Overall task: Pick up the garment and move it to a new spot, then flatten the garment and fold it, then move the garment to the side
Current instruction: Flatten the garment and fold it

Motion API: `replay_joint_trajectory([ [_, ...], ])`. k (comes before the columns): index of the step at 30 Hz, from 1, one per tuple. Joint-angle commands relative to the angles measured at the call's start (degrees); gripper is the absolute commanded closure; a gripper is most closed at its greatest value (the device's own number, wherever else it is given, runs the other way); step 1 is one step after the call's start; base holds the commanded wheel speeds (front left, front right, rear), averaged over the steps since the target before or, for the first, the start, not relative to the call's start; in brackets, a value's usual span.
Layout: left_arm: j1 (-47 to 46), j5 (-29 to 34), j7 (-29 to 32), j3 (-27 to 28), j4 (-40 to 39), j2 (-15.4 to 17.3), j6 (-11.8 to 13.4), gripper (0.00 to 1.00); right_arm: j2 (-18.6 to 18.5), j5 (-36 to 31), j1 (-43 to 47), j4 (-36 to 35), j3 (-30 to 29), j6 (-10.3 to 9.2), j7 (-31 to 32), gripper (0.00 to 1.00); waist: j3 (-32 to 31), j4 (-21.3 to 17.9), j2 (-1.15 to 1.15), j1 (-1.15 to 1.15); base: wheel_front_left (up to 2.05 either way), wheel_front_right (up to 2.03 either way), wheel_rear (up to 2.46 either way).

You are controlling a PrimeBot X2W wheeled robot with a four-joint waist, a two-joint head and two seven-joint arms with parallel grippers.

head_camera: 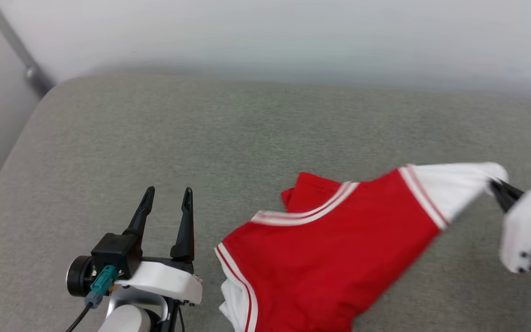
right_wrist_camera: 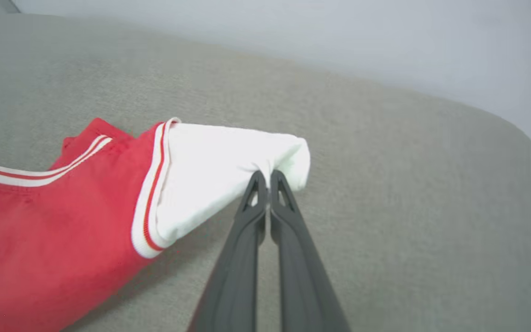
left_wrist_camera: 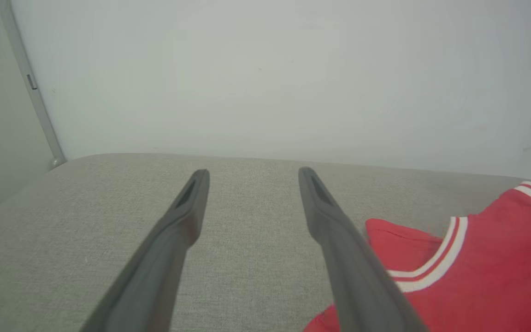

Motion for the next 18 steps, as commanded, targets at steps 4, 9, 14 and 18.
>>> replay_joint_trajectory([
  [4,0.06,-0.23,0.09,0.05,0.54,0.17,0.01,0.00,2.27,-1.13,6.29,2.11,-10.30,-0.03,0.29,1.00,0.45,-2.41,0.00,0.00,0.00,0.00,0.00],
  [9,-0.18,-0.60,0.76,0.11,1.25,0.74,-0.01,0.00,6.17,-2.38,11.38,9.27,-16.75,-0.03,-4.55,1.00,0.91,-3.56,0.00,0.00,0.00,0.00,0.00],
  [14,0.70,-1.23,1.50,0.45,1.96,1.35,0.21,0.00,8.77,-2.40,11.50,17.85,-17.65,-0.03,-14.46,0.12,0.65,-4.26,0.00,0.00,0.00,0.00,0.00],
  [18,1.64,-1.67,1.73,0.86,2.43,1.88,0.50,0.00,8.79,-2.72,10.71,19.51,-16.77,-0.03,-23.76,0.00,-0.30,-4.80,0.00,0.00,0.00,0.00,0.00],
])
